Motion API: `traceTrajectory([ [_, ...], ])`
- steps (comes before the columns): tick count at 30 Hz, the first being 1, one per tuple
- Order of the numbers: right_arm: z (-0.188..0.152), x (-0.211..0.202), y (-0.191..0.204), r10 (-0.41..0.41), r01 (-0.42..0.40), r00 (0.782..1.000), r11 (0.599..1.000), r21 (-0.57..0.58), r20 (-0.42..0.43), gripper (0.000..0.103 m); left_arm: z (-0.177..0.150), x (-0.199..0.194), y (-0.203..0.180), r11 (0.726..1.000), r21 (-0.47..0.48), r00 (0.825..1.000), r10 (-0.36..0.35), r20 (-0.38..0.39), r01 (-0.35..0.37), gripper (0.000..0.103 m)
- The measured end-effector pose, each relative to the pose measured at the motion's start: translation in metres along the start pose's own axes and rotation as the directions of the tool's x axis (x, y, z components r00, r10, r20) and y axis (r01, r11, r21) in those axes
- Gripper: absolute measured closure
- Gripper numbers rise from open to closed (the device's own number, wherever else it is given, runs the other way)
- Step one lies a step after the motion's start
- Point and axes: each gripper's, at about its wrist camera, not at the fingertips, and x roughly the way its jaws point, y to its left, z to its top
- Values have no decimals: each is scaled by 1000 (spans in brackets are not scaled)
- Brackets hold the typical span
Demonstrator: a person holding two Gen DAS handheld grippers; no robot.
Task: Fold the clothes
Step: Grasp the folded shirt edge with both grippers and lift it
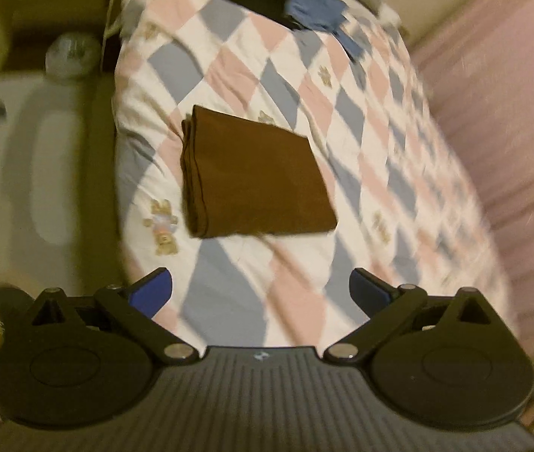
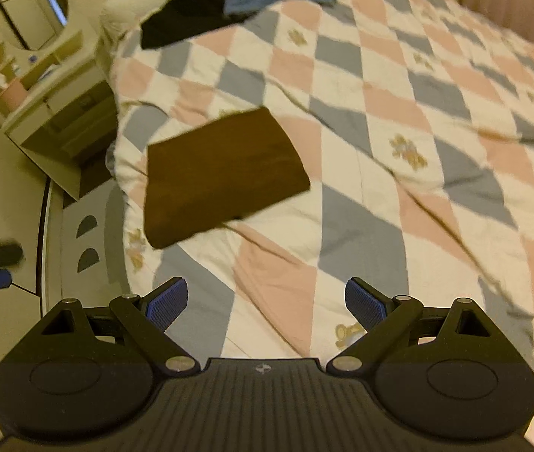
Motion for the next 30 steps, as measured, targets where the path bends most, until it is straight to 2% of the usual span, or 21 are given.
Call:
traceTrajectory([
  [3,5,23,-8,79,-78,997,995,69,-17,18,23,31,34,987,-141,997,-81,-9,79,4],
  [6,14,58,-13,209,-197,977,957,211,-37,24,45,67,66,950,-282,988,-150,-29,136,5],
  [9,21,103,-13,337,-295,941,871,393,-39,27,67,107,91,893,-411,975,-220,-45,182,6],
  [11,25,135,-10,405,-342,914,799,495,-21,31,79,131,104,856,-477,967,-252,-49,199,6],
  [13,29,169,-4,448,-367,894,728,579,2,35,87,150,113,834,-512,963,-267,-48,206,6],
  [18,34,230,13,475,-350,880,631,692,12,37,103,189,127,812,-549,957,-282,-71,199,6],
  [21,31,253,23,464,-319,886,616,720,-5,37,106,204,135,801,-565,953,-291,-83,196,6],
  [23,28,264,27,441,-286,897,617,733,-21,37,105,211,140,794,-577,951,-296,-95,190,6],
  [25,24,271,27,435,-281,900,599,750,-11,48,103,218,145,785,-592,948,-300,-103,184,6],
  [27,21,275,25,449,-299,893,558,774,21,62,100,224,149,772,-609,946,-305,-108,180,6],
  [30,17,272,19,473,-328,879,506,798,62,70,96,232,156,744,-640,943,-320,-90,192,6],
])
